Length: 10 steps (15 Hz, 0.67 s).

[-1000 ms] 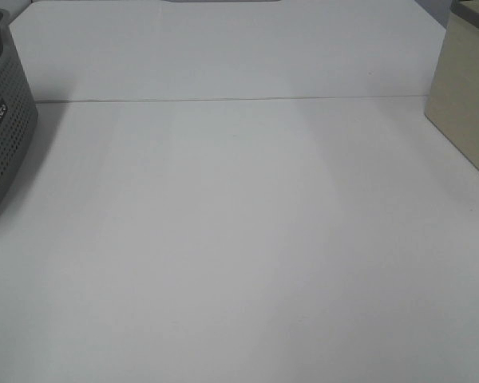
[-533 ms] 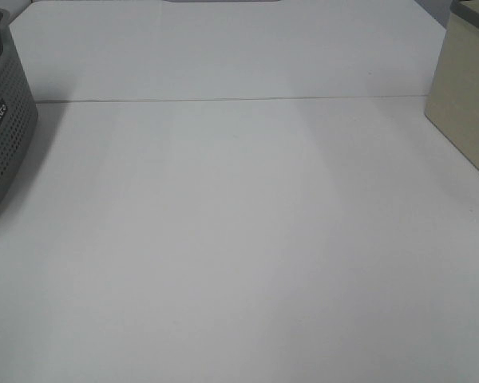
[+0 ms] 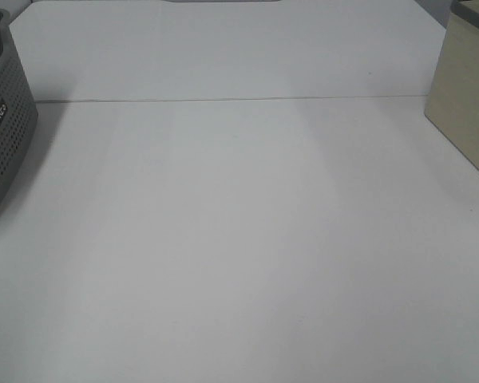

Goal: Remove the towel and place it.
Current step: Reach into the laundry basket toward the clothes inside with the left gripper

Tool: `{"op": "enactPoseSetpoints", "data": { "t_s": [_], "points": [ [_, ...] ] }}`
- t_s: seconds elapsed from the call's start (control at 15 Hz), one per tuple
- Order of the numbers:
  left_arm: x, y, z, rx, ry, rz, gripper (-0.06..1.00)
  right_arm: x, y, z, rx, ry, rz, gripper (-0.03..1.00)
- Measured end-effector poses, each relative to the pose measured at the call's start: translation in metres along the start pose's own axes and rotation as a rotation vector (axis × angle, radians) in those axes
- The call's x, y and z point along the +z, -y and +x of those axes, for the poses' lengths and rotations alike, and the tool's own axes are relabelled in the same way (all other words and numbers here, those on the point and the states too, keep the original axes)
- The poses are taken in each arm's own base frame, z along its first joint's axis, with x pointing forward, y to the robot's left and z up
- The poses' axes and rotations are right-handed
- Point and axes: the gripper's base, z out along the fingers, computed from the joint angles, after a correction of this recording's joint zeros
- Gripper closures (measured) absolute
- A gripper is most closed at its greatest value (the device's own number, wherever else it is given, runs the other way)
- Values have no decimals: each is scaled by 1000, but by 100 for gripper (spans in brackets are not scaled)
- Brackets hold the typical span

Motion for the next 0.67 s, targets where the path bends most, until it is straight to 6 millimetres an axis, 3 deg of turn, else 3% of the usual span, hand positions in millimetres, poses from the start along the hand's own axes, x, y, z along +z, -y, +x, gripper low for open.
{"op": "enactPoseSetpoints", "data": {
  "t_s": [0.07,0.13,0.27,0.47,0.53,0.67],
  "points": [
    [13,-7,-42,128,-62,15,-5,0,0,0,0,0,0,20],
    [25,-11,-62,190,-99,27,-5,0,0,0,0,0,0,20],
    [47,-17,-90,284,-174,57,-5,0,0,0,0,0,0,20],
    [96,-28,-137,502,-312,142,-5,0,0,0,0,0,0,20],
    [123,-35,-162,617,-344,161,-5,0,0,0,0,0,0,20],
    [162,-48,-189,752,-385,134,-5,0,0,0,0,0,0,20]
  ]
}}
